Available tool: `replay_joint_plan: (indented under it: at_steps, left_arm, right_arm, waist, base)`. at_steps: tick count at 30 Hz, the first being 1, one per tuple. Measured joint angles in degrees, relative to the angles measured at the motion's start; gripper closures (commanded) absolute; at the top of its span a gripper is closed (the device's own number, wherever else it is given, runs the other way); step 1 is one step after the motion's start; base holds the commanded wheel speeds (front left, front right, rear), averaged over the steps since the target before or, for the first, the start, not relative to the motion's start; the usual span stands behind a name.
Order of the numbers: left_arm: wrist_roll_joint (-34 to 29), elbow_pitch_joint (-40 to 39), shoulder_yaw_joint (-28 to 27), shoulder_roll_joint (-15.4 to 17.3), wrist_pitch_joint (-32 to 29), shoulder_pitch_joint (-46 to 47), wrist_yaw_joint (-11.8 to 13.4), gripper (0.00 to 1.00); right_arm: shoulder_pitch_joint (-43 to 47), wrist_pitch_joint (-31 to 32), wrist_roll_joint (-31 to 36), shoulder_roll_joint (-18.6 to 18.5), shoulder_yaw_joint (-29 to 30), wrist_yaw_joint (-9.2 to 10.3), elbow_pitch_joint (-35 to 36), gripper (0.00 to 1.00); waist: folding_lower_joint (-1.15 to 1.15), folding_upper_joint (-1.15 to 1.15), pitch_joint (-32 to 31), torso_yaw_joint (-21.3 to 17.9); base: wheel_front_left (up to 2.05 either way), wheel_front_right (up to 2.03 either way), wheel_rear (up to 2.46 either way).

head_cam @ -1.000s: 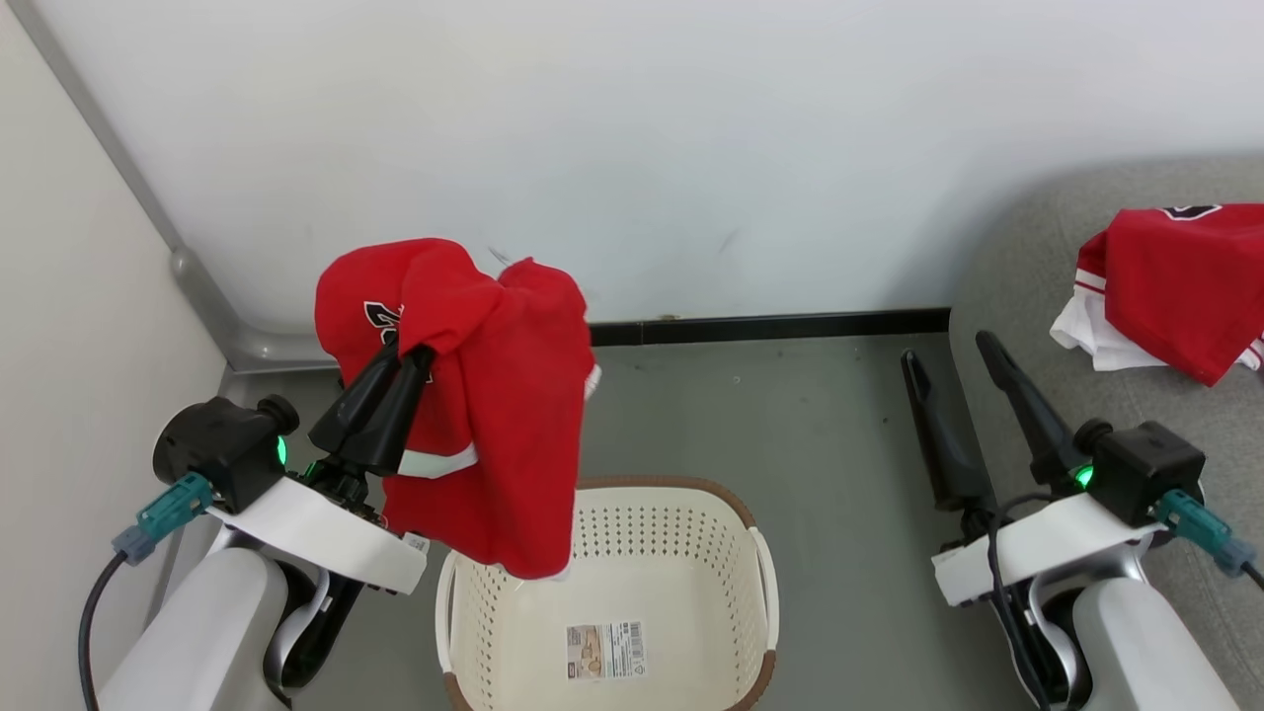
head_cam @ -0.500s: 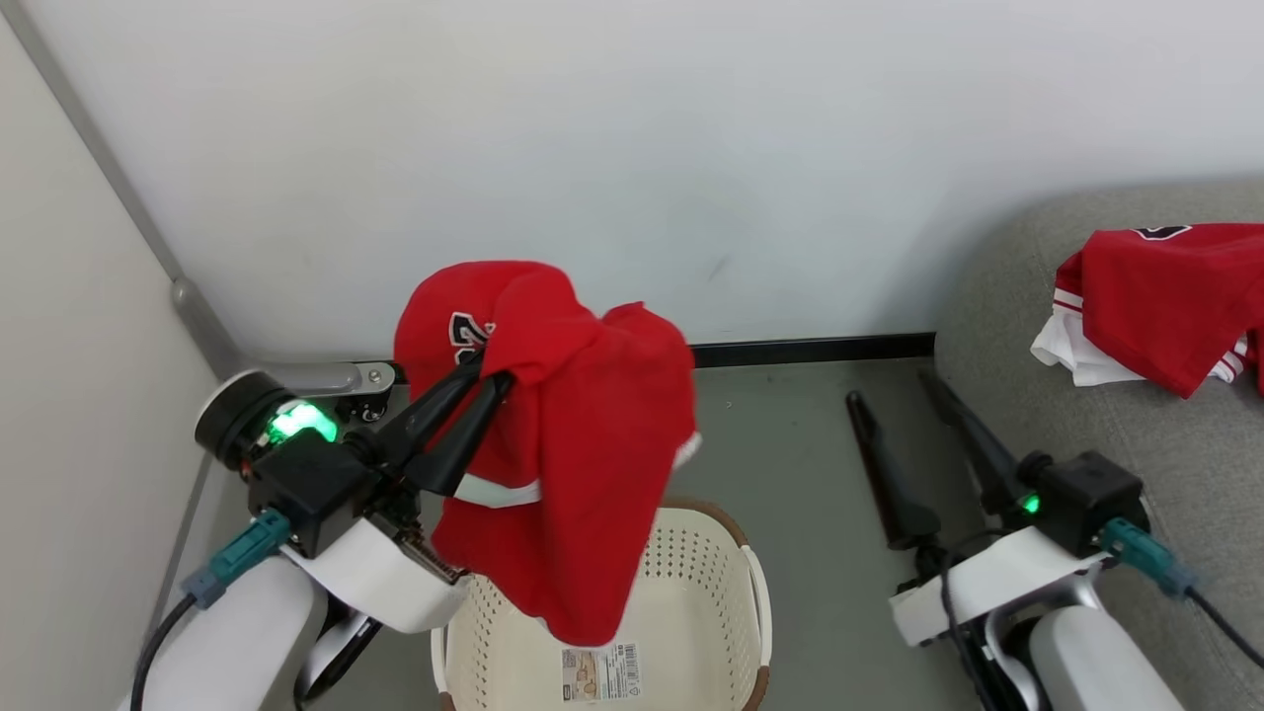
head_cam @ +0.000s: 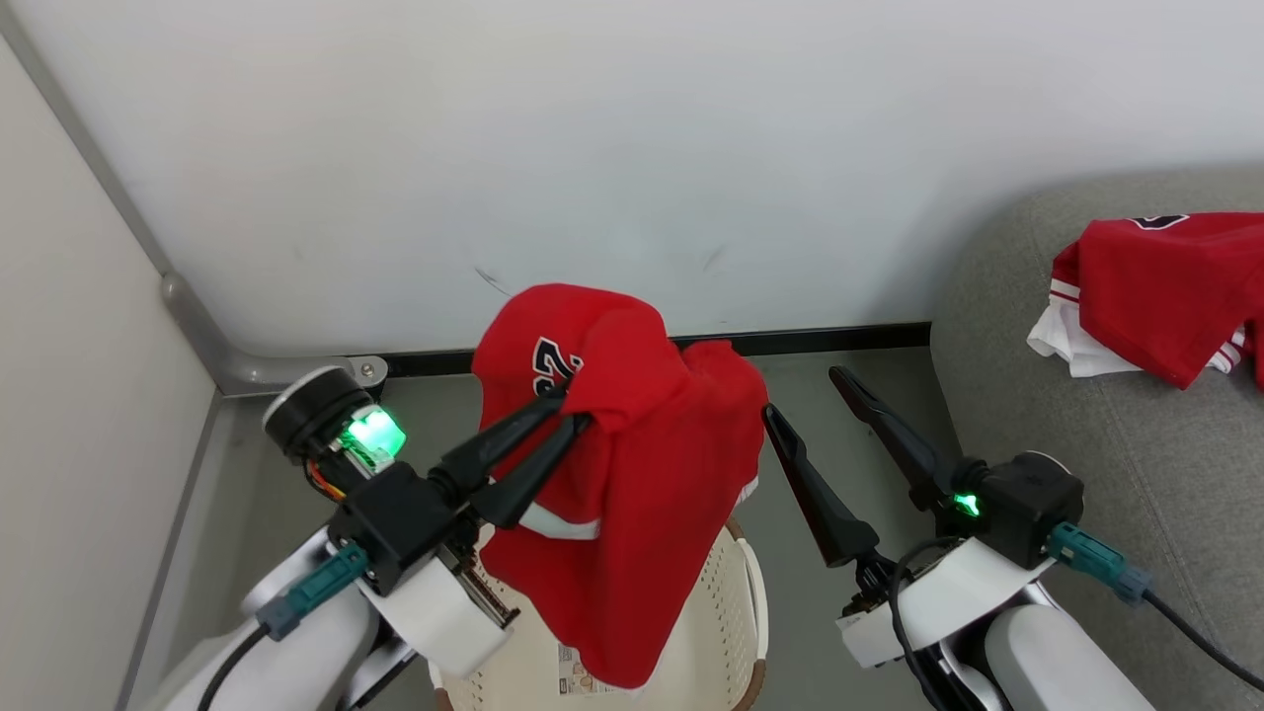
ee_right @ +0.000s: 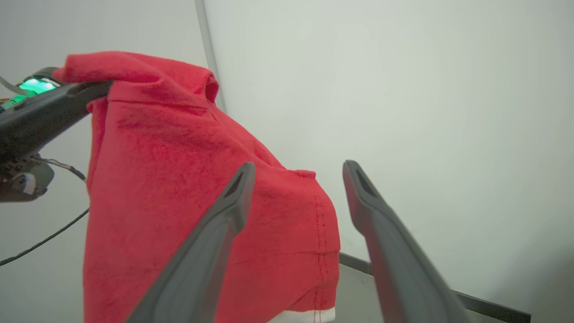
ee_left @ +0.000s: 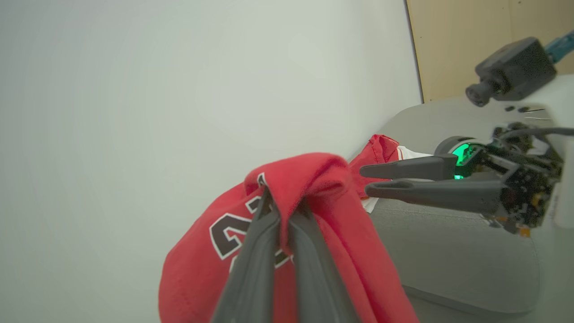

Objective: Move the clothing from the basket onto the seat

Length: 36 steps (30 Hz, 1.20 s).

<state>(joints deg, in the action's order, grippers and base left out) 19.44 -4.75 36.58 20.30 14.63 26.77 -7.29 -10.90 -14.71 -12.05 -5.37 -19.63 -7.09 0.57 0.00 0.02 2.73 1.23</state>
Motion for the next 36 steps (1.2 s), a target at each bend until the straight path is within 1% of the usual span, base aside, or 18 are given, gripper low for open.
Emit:
replay_joint_plan:
  at_steps: [5, 10, 17, 26, 34, 35, 36]
  left_arm:
    - [-0.07, -0.1, 4.55, 0.01, -0.26, 0.53, 0.0, 1.0]
    - [-1.12, -0.71, 8.1, 0.43, -0.29, 3.46, 0.0, 1.0]
    - [-1.93, -1.11, 10.27, 1.33, -0.29, 6.37, 0.0, 1.0]
    - [-1.79, -2.01, 13.45, 1.53, -0.27, 9.04, 0.0, 1.0]
    - [0.26, -3.38, 16.12, 1.34, -0.27, 10.72, 0.0, 1.0]
    - [0.37, -3.5, 16.3, 1.33, -0.27, 11.09, 0.0, 1.0]
    - [0.7, -3.57, 16.44, 1.31, -0.27, 11.43, 0.0, 1.0]
  right_arm:
    - [-1.01, 0.0, -1.16, -1.02, -2.74, 0.0, 0.82, 0.0]
    - [-1.25, 0.0, -3.11, -2.56, -6.56, 0.0, 1.19, 0.0]
    - [-1.49, 0.0, -5.98, -4.65, -10.61, 0.0, 2.02, 0.0]
    - [-2.57, 0.0, -7.73, -6.61, -11.7, 0.0, 1.89, 0.0]
    - [-2.58, 0.0, -8.2, -7.6, -12.63, 0.0, 0.99, 0.0]
    - [-2.58, 0.0, -8.31, -7.67, -12.69, 0.0, 0.94, 0.5]
    - [-2.58, 0.0, -8.56, -7.72, -12.74, 0.0, 0.9, 0.69]
  waist:
    - [0.0, 0.0, 0.27, -0.31]
    - [0.0, 0.0, 0.46, -0.52]
    - [0.0, -0.01, 0.67, -0.7]
    - [0.0, -0.01, 0.62, -0.86]
    - [0.0, -0.01, 0.35, -0.6]
    - [0.0, -0.01, 0.29, -0.55]
    - [0.0, -0.02, 0.23, -0.5]
  base:
    - [0.0, 0.0, 0.0]
    - [0.0, 0.0, 0.0]
    - [0.0, 0.0, 0.0]
    - [0.0, 0.0, 0.0]
    - [0.0, 0.0, 0.0]
    - [0.0, 0.0, 0.0]
    - [0.0, 0.0, 0.0]
